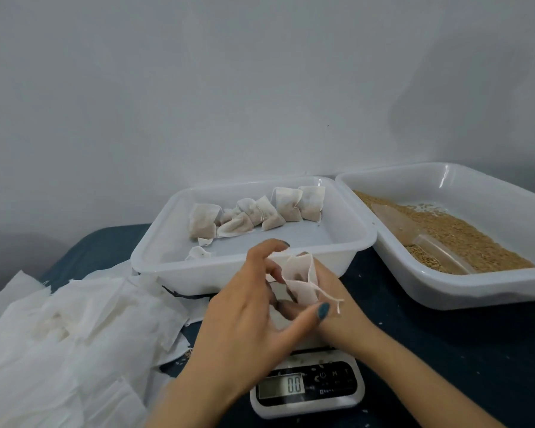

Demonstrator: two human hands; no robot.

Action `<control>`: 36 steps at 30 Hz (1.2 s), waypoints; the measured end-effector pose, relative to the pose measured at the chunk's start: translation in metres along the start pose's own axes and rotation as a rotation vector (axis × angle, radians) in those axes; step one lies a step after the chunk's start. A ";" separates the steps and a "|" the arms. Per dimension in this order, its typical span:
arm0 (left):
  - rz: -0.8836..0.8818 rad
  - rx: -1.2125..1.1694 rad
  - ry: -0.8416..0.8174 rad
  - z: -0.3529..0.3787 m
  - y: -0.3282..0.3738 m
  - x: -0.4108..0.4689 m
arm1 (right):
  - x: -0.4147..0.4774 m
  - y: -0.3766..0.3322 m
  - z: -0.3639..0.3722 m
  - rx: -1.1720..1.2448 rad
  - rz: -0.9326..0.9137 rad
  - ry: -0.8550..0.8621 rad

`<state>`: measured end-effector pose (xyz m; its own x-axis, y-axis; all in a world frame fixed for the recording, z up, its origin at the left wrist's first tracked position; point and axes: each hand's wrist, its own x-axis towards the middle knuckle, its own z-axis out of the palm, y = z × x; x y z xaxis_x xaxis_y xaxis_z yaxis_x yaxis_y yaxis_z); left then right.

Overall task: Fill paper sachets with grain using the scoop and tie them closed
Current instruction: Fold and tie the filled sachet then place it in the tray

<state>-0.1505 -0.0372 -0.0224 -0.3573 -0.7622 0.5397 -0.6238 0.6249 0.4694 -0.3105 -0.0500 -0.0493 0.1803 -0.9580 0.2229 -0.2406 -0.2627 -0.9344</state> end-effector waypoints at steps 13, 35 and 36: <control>-0.386 -0.464 -0.030 0.018 -0.012 0.033 | 0.004 0.014 -0.025 0.176 -0.006 0.019; -0.426 -0.148 0.072 0.022 -0.060 0.005 | 0.007 0.050 -0.027 -0.189 -0.129 0.368; -0.425 -0.145 0.073 0.021 -0.059 0.006 | 0.006 0.049 -0.027 -0.191 -0.138 0.368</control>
<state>-0.1303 -0.0818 -0.0618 -0.0372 -0.9457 0.3229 -0.5988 0.2798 0.7505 -0.3468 -0.0722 -0.0864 -0.1207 -0.8805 0.4584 -0.4161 -0.3744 -0.8287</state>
